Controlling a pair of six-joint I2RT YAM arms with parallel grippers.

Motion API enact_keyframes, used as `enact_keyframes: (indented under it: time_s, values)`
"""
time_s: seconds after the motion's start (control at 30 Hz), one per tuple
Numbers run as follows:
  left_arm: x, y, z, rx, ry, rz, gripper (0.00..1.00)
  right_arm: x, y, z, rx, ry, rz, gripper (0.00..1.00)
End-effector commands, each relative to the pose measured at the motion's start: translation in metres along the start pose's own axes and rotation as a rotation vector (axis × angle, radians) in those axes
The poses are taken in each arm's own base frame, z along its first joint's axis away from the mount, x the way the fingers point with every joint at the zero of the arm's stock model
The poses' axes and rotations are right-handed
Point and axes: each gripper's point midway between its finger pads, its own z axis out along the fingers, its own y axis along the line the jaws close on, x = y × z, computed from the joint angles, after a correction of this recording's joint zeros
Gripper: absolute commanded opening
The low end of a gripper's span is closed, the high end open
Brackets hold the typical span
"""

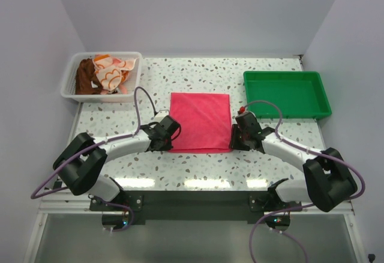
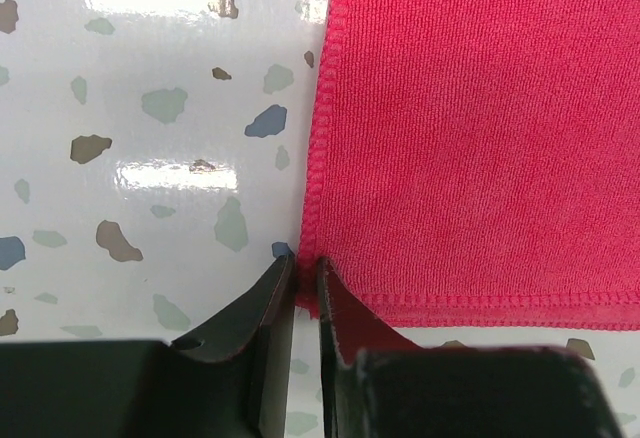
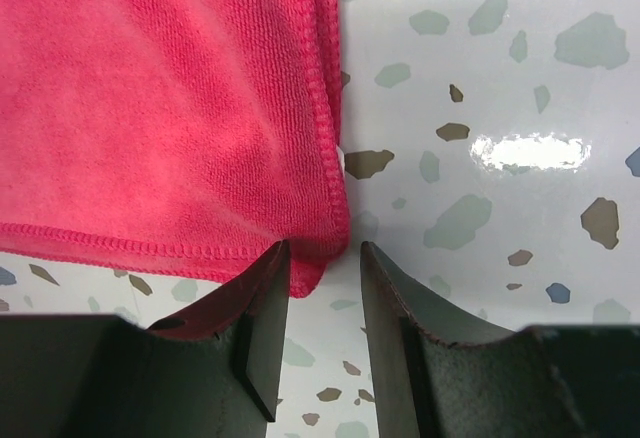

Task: Fold and stack the towels
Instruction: Fold the towel

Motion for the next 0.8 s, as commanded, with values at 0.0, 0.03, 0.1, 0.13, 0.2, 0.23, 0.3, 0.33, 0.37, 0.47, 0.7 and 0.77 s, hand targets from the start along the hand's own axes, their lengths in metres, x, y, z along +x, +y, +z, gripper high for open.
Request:
enact_keyframes:
  time_s: [0.0, 0.03, 0.1, 0.13, 0.2, 0.23, 0.3, 0.33, 0.37, 0.47, 0.7, 0.77]
  values:
    - [0.045, 0.025, 0.006, -0.062, 0.149, 0.066, 0.19, -0.021, 0.011, -0.004, -0.011, -0.048, 0.027, 0.39]
    - [0.045, 0.026, 0.007, -0.062, 0.149, 0.066, 0.18, -0.021, 0.01, -0.003, -0.007, -0.047, 0.027, 0.38]
    - [0.045, 0.026, 0.006, -0.06, 0.147, 0.065, 0.18, -0.017, 0.007, 0.001, 0.007, -0.04, 0.033, 0.37]
    - [0.044, 0.025, 0.006, -0.059, 0.146, 0.066, 0.18, -0.016, 0.005, 0.003, 0.013, -0.04, 0.032, 0.35]
    - [0.045, 0.026, 0.006, -0.059, 0.146, 0.066, 0.17, -0.012, 0.002, 0.005, 0.024, -0.032, 0.034, 0.31]
    - [0.044, 0.026, 0.006, -0.059, 0.144, 0.066, 0.17, -0.011, 0.001, 0.006, 0.029, -0.026, 0.034, 0.28]
    - [0.045, 0.026, 0.006, -0.059, 0.144, 0.066, 0.16, -0.007, -0.002, 0.007, 0.037, -0.018, 0.031, 0.24]
    - [0.045, 0.026, 0.006, -0.059, 0.144, 0.066, 0.15, -0.009, -0.003, 0.006, 0.041, -0.026, 0.032, 0.18]
    - [0.044, 0.026, 0.006, -0.058, 0.141, 0.065, 0.15, -0.01, -0.004, 0.005, 0.046, -0.028, 0.027, 0.15]
    - [0.042, 0.026, 0.005, -0.058, 0.135, 0.062, 0.12, -0.019, -0.003, -0.001, 0.058, -0.044, -0.001, 0.06]
    - [0.031, 0.019, -0.001, -0.038, 0.106, 0.048, 0.04, -0.036, 0.002, -0.017, 0.068, -0.053, -0.061, 0.0]
    - [0.028, 0.018, -0.002, -0.037, 0.098, 0.05, 0.02, -0.038, 0.004, -0.02, 0.068, -0.048, -0.076, 0.0]
